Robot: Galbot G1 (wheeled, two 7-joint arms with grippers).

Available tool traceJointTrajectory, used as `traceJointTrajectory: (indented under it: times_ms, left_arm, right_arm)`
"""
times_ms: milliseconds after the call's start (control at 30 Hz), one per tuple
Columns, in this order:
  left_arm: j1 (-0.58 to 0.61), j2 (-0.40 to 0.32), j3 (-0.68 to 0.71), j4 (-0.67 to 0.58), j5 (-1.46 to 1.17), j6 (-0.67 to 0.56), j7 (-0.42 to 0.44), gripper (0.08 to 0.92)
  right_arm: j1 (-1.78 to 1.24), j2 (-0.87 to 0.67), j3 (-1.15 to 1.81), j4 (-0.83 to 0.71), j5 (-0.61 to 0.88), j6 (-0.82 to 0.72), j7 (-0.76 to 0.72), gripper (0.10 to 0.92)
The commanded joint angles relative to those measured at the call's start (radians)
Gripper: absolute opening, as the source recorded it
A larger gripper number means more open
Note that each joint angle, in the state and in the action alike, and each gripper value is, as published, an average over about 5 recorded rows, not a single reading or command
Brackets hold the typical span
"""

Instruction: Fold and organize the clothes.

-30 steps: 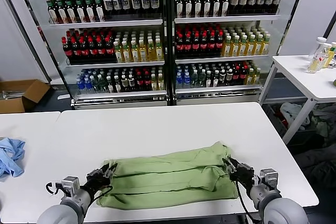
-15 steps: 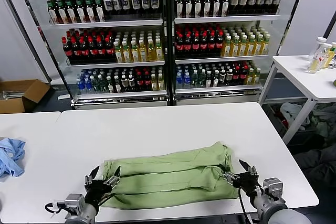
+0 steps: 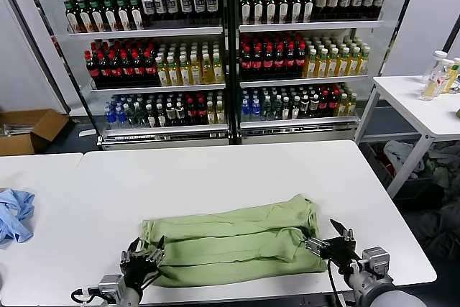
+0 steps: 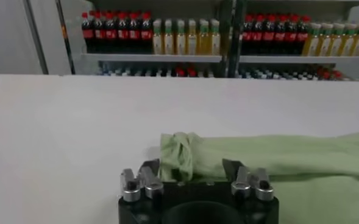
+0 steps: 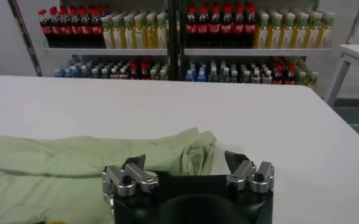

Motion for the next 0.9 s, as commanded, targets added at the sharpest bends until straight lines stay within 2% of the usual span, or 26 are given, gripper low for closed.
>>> traceJointTrajectory:
  times_ms: [33, 367, 567, 667, 900]
  left_arm:
    - [-0.005, -0.036, -0.001, 0.050, -0.027, 0.012, -0.008, 0.593]
    - [-0.011, -0.046, -0.019, 0.067, -0.111, 0.012, -0.002, 0.298]
    - [-0.021, -0.025, -0.063, 0.093, -0.143, -0.004, 0.017, 0.135]
    - [-0.022, 0.002, -0.122, 0.085, -0.160, -0.008, 0.022, 0.099]
    - [-0.035, 0.109, -0.373, 0.061, -0.264, 0.009, 0.033, 0.097]
  right_arm:
    - [-0.011, -0.002, 0.009, 0.013, -0.004, 0.004, 0.004, 0.823]
    - [-0.016, -0.011, 0.024, 0.031, 0.008, 0.002, 0.007, 0.823]
    - [-0.013, -0.015, 0.030, 0.037, 0.016, 0.002, 0.012, 0.823]
    - [-0.010, -0.020, 0.036, 0.039, 0.024, 0.000, 0.014, 0.823]
    - [-0.008, -0.021, 0.038, 0.042, 0.031, -0.003, 0.012, 0.823]
